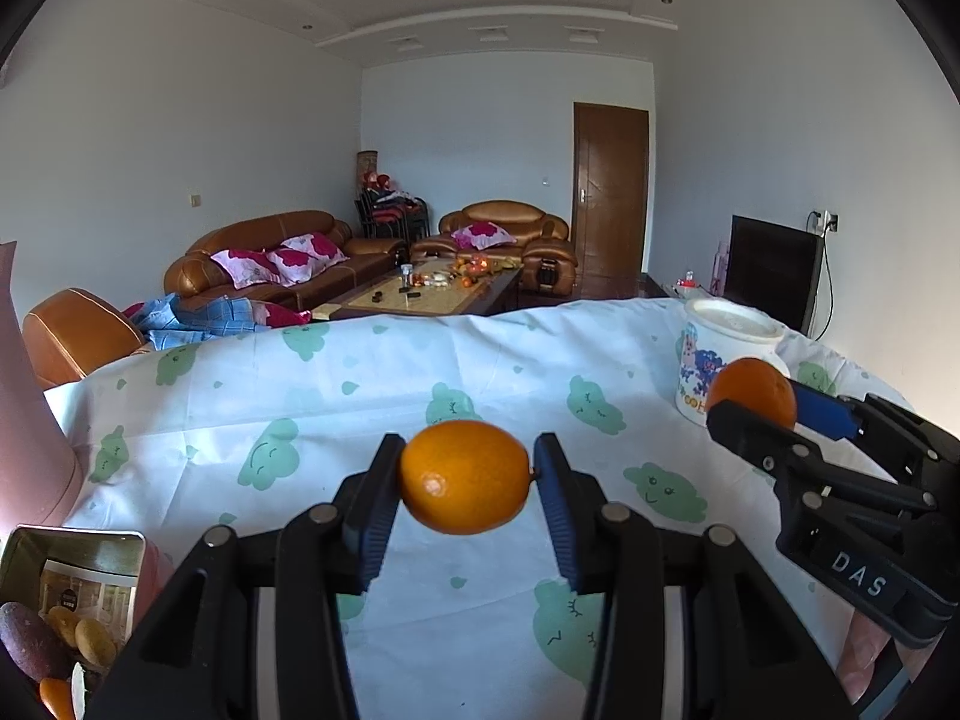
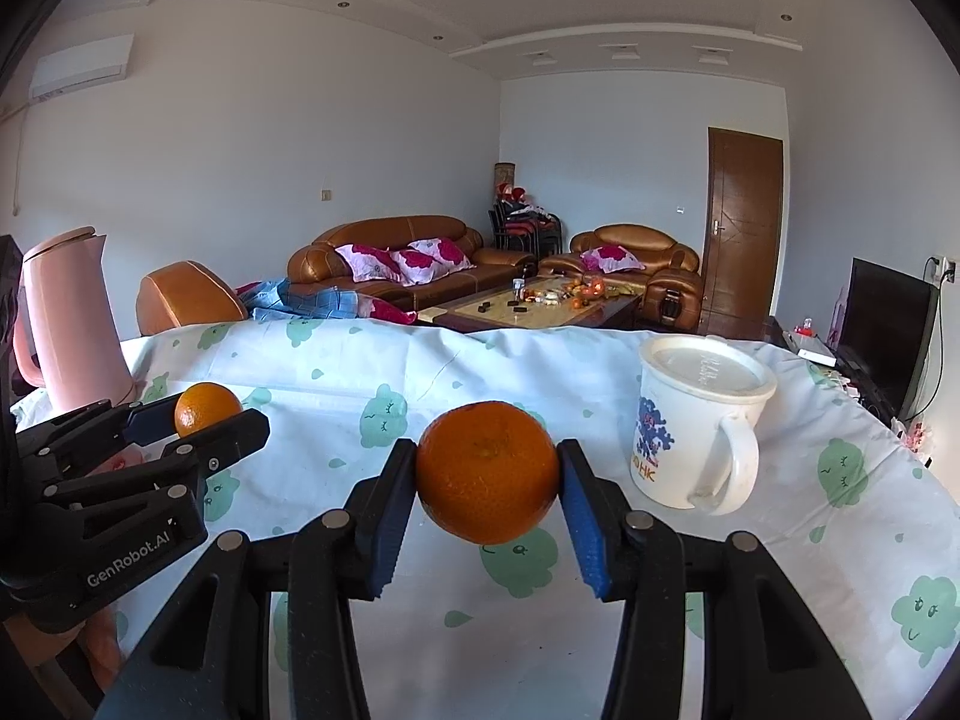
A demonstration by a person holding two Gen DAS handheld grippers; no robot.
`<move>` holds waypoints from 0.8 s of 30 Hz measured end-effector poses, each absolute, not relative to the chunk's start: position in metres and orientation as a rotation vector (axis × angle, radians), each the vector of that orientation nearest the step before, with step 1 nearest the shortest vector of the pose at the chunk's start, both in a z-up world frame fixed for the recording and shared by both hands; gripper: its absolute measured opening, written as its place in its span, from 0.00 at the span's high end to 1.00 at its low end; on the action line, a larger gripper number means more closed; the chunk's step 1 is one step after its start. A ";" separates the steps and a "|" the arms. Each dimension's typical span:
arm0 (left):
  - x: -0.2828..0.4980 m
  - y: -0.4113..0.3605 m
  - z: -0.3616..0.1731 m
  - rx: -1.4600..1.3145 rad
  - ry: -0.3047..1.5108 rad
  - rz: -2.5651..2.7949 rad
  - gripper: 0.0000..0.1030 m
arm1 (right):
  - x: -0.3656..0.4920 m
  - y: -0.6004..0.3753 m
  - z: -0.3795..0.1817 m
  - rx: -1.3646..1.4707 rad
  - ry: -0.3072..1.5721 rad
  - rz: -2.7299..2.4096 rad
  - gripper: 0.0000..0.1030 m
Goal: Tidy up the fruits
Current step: 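Carry the mandarin over the tin box while the right gripper carries the orange there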
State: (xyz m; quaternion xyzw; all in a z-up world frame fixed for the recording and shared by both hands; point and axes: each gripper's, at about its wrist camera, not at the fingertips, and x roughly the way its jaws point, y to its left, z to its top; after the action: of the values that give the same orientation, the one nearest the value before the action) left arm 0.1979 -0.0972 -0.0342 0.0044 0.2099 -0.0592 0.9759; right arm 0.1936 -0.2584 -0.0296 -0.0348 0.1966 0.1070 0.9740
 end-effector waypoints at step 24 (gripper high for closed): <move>0.177 -0.090 -0.031 -0.001 0.368 -0.090 0.56 | 0.173 -0.254 -0.023 -0.080 0.298 0.212 0.53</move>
State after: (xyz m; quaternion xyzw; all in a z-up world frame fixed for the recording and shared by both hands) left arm 0.1768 -0.0896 -0.0307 -0.0004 0.1831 -0.0448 0.9821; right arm 0.1730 -0.2543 -0.0231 -0.0399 0.1480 0.1052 0.9826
